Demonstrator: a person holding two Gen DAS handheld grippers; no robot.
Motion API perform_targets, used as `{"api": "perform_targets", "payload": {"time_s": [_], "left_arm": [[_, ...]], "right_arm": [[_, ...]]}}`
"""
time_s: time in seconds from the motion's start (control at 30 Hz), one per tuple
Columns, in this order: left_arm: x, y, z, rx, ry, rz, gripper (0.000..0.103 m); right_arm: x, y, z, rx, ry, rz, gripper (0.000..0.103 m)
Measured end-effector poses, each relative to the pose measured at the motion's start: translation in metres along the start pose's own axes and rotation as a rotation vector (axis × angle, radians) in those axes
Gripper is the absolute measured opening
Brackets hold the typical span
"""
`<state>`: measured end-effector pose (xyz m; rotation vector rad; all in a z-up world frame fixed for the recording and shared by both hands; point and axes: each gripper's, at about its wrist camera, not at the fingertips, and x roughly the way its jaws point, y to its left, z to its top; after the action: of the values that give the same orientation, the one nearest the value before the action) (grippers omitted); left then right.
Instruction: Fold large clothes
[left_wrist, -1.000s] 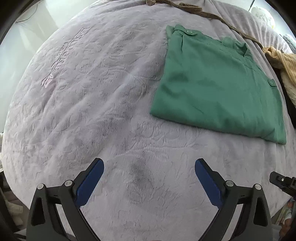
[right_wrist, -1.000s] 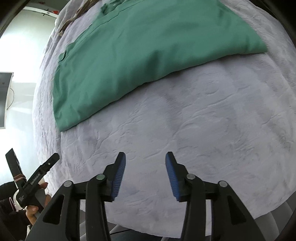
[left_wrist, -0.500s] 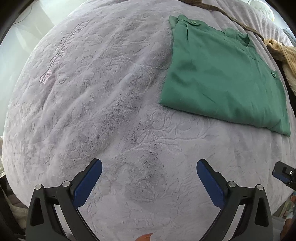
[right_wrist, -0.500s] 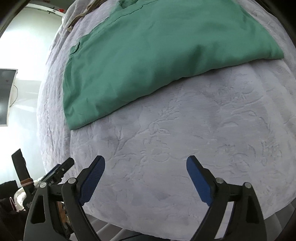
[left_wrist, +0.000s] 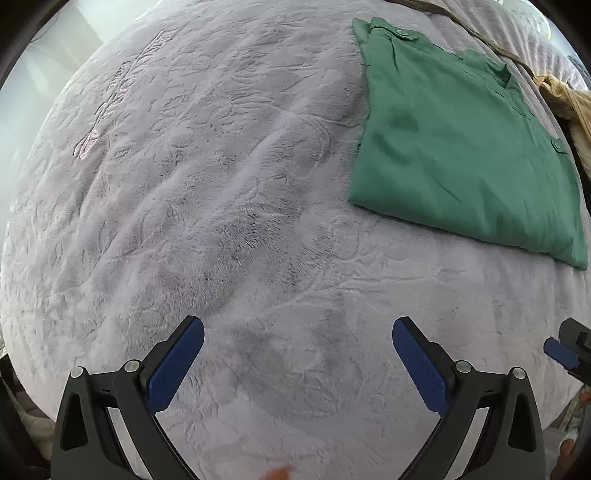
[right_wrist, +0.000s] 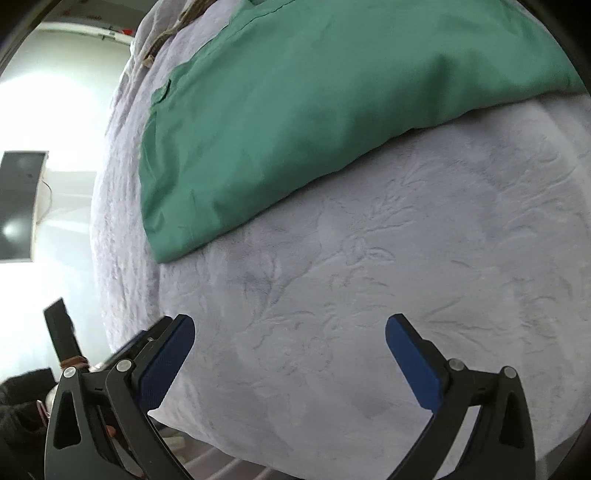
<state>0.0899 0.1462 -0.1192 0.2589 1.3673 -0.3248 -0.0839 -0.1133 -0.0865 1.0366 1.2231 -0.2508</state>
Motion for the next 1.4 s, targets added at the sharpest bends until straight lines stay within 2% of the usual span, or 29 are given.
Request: {"api": "perform_targets", "payload": {"time_s": [0.23,0.37,0.43,0.6,0.9,0.93,0.97,1.0,1.07,1.1,1.17,1.23,1.3,1.4], "left_arm": [[0.013,0.015,0.014,-0.006,0.002,-0.080,0.102],[0.014,0.027,0.026,-0.025,-0.043,-0.141,0.102],[0.013,0.031,0.035,-0.035,-0.066,-0.173,0.102],[0.014,0.035,0.053,-0.049,-0.098,-0.247,0.102],[0.018,0.025,0.058,-0.111,-0.080,-0.411,0.102],[0.018,0.023,0.060,-0.114,-0.078,-0.428,0.102],[0.018,0.023,0.061,-0.117,-0.074,-0.449,0.102],[0.020,0.019,0.065,-0.118,-0.071,-0.462,0.102],[0.022,0.017,0.069,-0.131,-0.063,-0.504,0.102],[0.023,0.017,0.070,-0.142,-0.058,-0.526,0.102],[0.028,0.017,0.075,-0.188,-0.041,-0.588,0.102],[0.034,0.017,0.081,-0.232,-0.020,-0.656,0.102],[0.036,0.020,0.084,-0.253,-0.014,-0.701,0.102],[0.036,0.019,0.100,-0.249,-0.008,-0.813,0.102]], "right_arm": [[0.000,-0.003,0.016,0.059,-0.111,0.065,0.103],[0.011,-0.002,0.030,0.095,-0.079,0.166,0.103],[0.018,0.000,0.036,0.107,-0.096,0.232,0.103],[0.052,0.007,0.051,0.166,-0.079,0.405,0.102],[0.087,0.013,0.066,0.345,-0.104,0.613,0.095],[0.092,0.015,0.068,0.366,-0.096,0.617,0.089],[0.099,0.016,0.070,0.396,-0.081,0.601,0.075],[0.101,0.015,0.069,0.412,-0.071,0.583,0.067],[0.108,0.016,0.070,0.439,-0.053,0.545,0.024],[0.109,0.017,0.071,0.444,-0.054,0.564,0.018],[0.103,0.022,0.074,0.435,-0.062,0.628,0.011],[0.089,0.030,0.080,0.393,-0.079,0.703,0.010],[0.075,0.037,0.086,0.347,-0.088,0.737,0.010],[0.063,0.046,0.093,0.293,-0.085,0.736,0.010]]}}
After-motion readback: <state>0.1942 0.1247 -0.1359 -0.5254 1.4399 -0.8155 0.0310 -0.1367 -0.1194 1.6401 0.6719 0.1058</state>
